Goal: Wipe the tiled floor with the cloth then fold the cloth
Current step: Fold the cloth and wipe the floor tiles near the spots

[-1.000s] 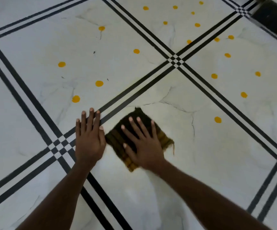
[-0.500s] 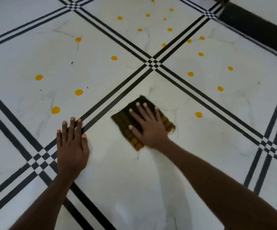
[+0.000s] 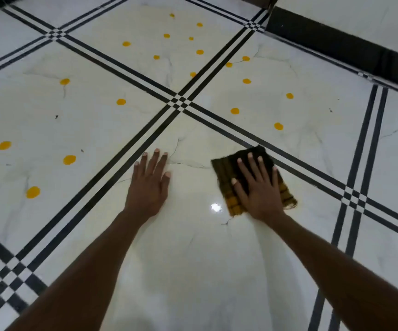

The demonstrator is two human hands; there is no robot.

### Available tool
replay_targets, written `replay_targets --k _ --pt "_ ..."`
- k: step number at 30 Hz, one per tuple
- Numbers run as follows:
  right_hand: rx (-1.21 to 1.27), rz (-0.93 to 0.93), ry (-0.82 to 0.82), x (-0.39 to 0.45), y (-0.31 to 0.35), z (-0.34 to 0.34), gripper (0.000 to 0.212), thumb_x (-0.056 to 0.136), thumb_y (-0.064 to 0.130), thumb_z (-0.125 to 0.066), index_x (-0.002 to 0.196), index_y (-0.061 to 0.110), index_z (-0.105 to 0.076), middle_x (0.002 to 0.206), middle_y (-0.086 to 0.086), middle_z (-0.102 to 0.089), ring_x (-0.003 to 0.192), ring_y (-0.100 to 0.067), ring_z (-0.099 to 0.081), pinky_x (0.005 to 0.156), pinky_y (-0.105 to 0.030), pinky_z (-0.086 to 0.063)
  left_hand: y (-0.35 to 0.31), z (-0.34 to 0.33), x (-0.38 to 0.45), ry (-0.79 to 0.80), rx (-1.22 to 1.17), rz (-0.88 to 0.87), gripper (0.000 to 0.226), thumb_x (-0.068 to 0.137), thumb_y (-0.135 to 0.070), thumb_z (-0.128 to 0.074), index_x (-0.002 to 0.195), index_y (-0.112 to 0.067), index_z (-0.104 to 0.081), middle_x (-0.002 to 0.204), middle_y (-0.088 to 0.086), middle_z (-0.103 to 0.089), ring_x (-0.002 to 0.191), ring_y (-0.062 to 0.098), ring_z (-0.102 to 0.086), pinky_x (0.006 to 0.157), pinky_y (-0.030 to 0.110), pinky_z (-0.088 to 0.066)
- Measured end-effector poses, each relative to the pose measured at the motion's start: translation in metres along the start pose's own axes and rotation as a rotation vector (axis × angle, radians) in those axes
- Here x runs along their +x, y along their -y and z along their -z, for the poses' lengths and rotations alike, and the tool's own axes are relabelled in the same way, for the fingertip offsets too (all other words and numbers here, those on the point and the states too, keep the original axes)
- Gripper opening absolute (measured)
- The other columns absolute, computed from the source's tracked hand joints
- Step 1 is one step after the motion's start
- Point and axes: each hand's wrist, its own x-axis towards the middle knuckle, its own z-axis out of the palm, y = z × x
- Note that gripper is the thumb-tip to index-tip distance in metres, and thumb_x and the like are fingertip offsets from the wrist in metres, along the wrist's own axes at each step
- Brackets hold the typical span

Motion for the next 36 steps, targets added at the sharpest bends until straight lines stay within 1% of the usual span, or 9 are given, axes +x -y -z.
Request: replay_targets --k 8,13,17,20,24,28,30,32,36 --pt "0.048 -0.174 -0.002 0.141 -0.016 0.009 0.073 0.101 0.061 -0.020 0.167 0.029 -0.016 0.176 -0.011 -0.009 0.162 -0.037 -0.003 0.126 -0.068 0.004 -0.012 -0.016 0.009 -0.025 0.153 0.021 0.060 0.109 -0.039 -0.024 0.166 -0.031 -0.010 0.176 -0.006 -0.005 0.163 0.023 0.005 0.131 0.052 -0.009" --pt "-0.011 0.274 0.064 0.131 0.043 -0.004 0.065 0.107 0.057 -0.022 0.166 0.030 -0.019 0.176 -0.006 -0.011 0.163 -0.034 -0.004 0.126 -0.069 -0.004 -0.013 -0.011 0.011 0.009 0.134 0.017 0.061 0.108 -0.038 -0.027 0.166 -0.030 -0.010 0.176 -0.006 -0.003 0.163 0.021 0.006 0.131 0.054 -0.012" --pt "-0.048 0.553 0.145 0.076 -0.009 0.014 0.062 0.109 0.057 -0.031 0.166 0.036 -0.016 0.176 0.006 -0.006 0.164 -0.021 0.001 0.131 -0.056 0.004 -0.014 -0.010 0.010 0.014 0.120 0.031 0.061 0.108 -0.038 -0.029 0.166 -0.030 -0.012 0.176 -0.005 -0.004 0.163 0.022 0.004 0.130 0.055 -0.015" --pt "-0.041 0.220 -0.009 0.108 -0.058 0.016 0.062 0.107 0.056 -0.029 0.164 0.036 -0.021 0.175 0.001 -0.017 0.163 -0.025 -0.013 0.127 -0.064 -0.015 -0.015 -0.012 0.013 0.014 0.125 0.034 0.061 0.107 -0.038 -0.028 0.166 -0.030 -0.012 0.176 -0.006 -0.003 0.163 0.023 0.005 0.130 0.055 -0.014" --pt "0.024 -0.163 -0.071 0.214 -0.015 0.010 0.070 0.103 0.055 -0.016 0.164 0.024 -0.030 0.171 -0.013 -0.027 0.160 -0.039 -0.019 0.126 -0.068 -0.007 -0.016 -0.015 0.012 -0.009 0.129 0.037 0.061 0.107 -0.038 -0.028 0.166 -0.030 -0.013 0.176 -0.006 -0.005 0.163 0.022 0.004 0.131 0.053 -0.012" --pt "-0.018 0.239 -0.036 0.205 0.060 -0.004 0.064 0.107 0.050 -0.012 0.164 0.027 -0.027 0.173 -0.007 -0.022 0.162 -0.035 -0.014 0.127 -0.067 -0.007 -0.011 -0.015 0.013 -0.021 0.120 0.029 0.060 0.107 -0.038 -0.030 0.165 -0.030 -0.017 0.175 -0.006 -0.007 0.163 0.022 0.002 0.131 0.053 -0.012" --pt "-0.054 0.532 0.085 0.149 0.058 -0.002 0.055 0.112 0.050 -0.017 0.165 0.037 -0.013 0.175 0.002 -0.012 0.164 -0.026 -0.001 0.129 -0.060 0.003 -0.009 -0.012 0.012 -0.025 0.121 0.024 0.061 0.106 -0.037 -0.031 0.165 -0.028 -0.019 0.175 -0.004 -0.009 0.163 0.023 0.000 0.130 0.055 -0.015" --pt "-0.066 0.593 0.114 0.115 0.014 0.011 0.054 0.112 0.050 -0.024 0.164 0.042 -0.013 0.176 0.005 -0.011 0.164 -0.021 -0.001 0.130 -0.057 0.005 -0.012 -0.012 0.012 -0.021 0.111 0.017 0.062 0.106 -0.037 -0.032 0.165 -0.027 -0.019 0.175 -0.004 -0.009 0.163 0.024 -0.001 0.129 0.056 -0.017" --pt "-0.025 -0.089 -0.053 0.131 -0.107 0.034 0.061 0.106 0.055 -0.022 0.163 0.035 -0.028 0.174 -0.002 -0.023 0.162 -0.028 -0.017 0.125 -0.067 -0.017 -0.016 -0.013 0.013 -0.034 0.110 0.024 0.062 0.105 -0.038 -0.031 0.165 -0.028 -0.019 0.175 -0.003 -0.011 0.163 0.023 -0.001 0.130 0.056 -0.015"
